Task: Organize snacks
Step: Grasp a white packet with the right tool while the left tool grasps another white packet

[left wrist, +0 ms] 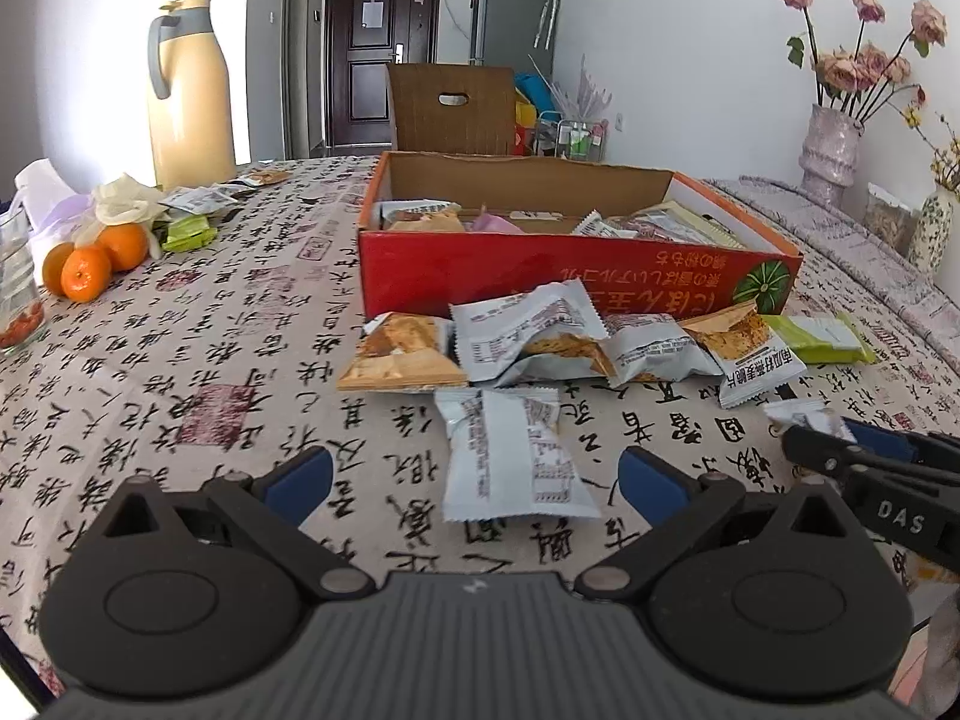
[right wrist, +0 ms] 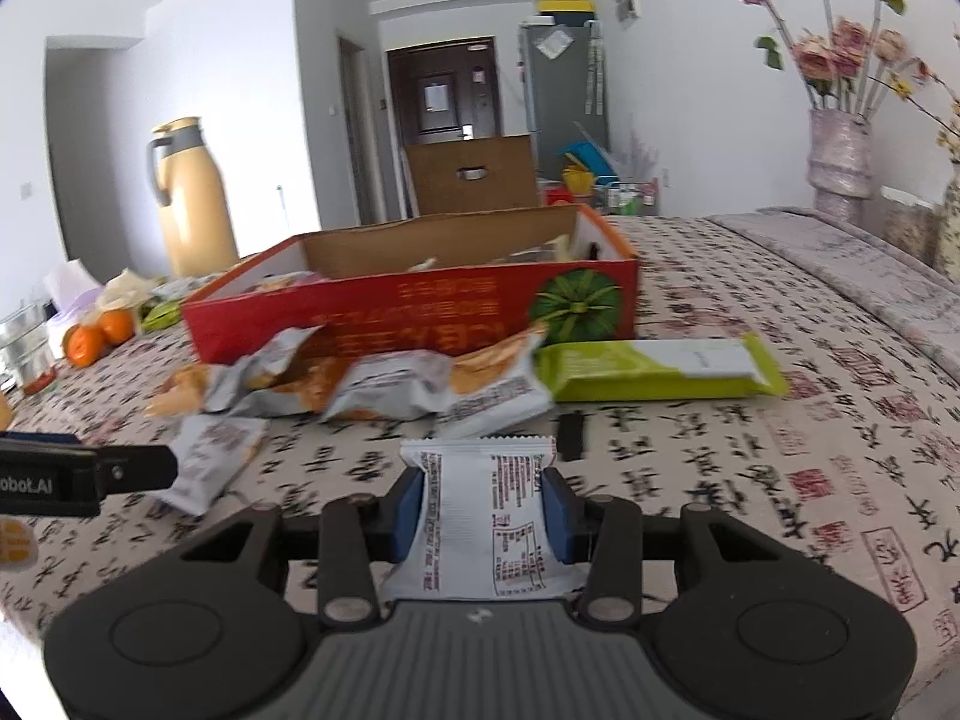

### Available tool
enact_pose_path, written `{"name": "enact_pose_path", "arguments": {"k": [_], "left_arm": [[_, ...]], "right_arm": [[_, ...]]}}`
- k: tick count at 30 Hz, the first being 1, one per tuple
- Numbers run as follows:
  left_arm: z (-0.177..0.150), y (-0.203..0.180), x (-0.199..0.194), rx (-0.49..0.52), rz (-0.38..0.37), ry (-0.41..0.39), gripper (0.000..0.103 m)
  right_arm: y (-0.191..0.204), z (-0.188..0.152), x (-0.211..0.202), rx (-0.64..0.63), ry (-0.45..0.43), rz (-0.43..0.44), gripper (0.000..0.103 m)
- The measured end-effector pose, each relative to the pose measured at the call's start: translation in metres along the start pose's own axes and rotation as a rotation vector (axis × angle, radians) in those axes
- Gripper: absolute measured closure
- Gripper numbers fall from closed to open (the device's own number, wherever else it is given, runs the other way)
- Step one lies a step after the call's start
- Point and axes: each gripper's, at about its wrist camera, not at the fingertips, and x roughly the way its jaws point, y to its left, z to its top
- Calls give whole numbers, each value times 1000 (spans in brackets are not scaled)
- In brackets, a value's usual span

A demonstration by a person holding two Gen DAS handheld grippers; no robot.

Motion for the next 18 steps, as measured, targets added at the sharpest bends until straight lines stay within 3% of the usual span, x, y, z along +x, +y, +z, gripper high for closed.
{"name": "enact_pose_path", "arguments": {"k": [10,18], "left_arm": [[6,-15,26,-10,51,44,1],[7,-23,37,-5,69,68,18]], "right_arm": [[-28,1,4,58,-12,-34,62],[-34,1,8,70,-13,-24,62]]}}
